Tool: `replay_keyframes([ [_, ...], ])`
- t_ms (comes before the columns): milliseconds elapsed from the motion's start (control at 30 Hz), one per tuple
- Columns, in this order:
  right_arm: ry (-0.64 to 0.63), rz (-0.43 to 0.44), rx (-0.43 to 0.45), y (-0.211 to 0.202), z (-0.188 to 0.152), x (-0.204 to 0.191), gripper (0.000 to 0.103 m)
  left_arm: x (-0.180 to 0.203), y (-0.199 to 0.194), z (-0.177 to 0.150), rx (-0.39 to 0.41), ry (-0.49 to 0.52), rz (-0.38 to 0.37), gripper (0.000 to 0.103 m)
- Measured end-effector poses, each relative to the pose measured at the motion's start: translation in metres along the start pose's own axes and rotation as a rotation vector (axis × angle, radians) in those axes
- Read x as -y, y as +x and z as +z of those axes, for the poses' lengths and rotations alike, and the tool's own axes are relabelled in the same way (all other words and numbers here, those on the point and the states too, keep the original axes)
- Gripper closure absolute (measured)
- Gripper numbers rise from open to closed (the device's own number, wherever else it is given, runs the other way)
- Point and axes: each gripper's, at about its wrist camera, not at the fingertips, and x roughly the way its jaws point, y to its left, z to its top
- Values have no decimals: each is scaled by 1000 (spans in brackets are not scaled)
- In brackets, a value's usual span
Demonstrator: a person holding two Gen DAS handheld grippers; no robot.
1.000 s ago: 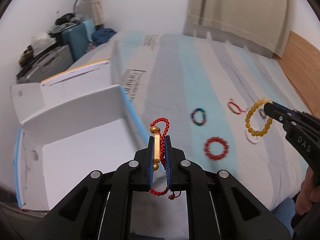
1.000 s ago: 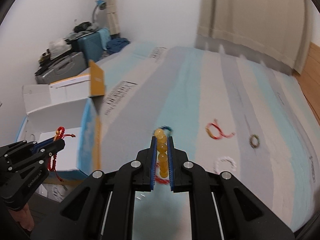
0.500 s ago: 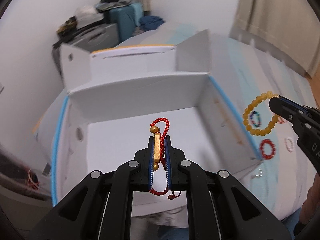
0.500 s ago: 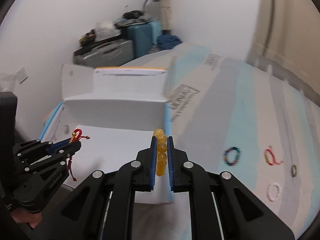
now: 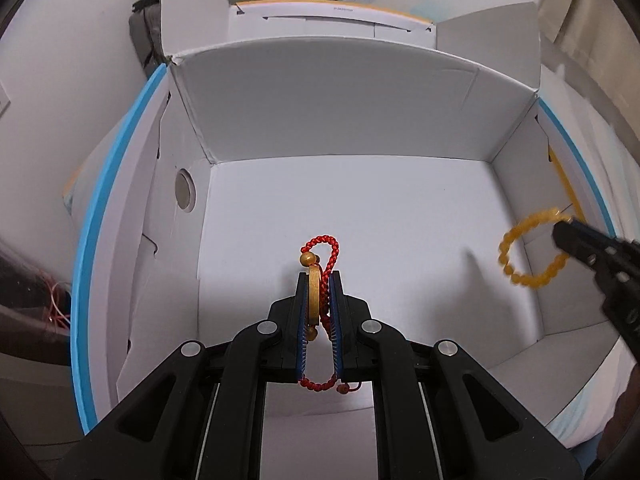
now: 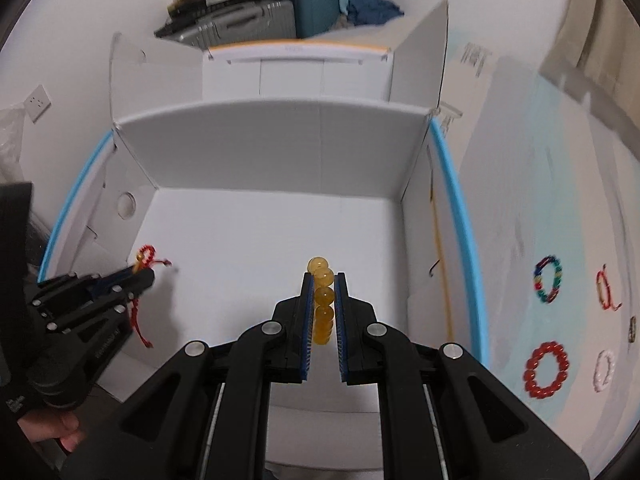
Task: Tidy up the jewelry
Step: 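Carry both bracelets into the white box and open both tools to release, then withdraw both open tools from the box back over the bed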
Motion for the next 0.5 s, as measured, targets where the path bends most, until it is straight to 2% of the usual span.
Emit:
replay_keyframes([
  [267, -3, -6, -25, 12, -5, 1, 90, 3, -5, -3, 0, 20, 19, 90],
  [300, -5, -3, -21, 9, -6, 0, 88, 3, -6, -4, 0, 20, 24, 89],
  [333, -7, 1, -13, 6, -6, 1, 81, 3, -8, -5, 3, 21, 24, 88],
  [367, -7, 3, -4, 2, -6, 1, 71, 3, -11, -5, 8, 19, 25, 81],
  [433, 1, 12, 26, -9, -3, 4, 62, 6, -15, -4, 22, 14, 33, 66],
  [500, 12, 23, 55, -22, -4, 10, 52, 9, -25, -4, 56, 9, 34, 47],
])
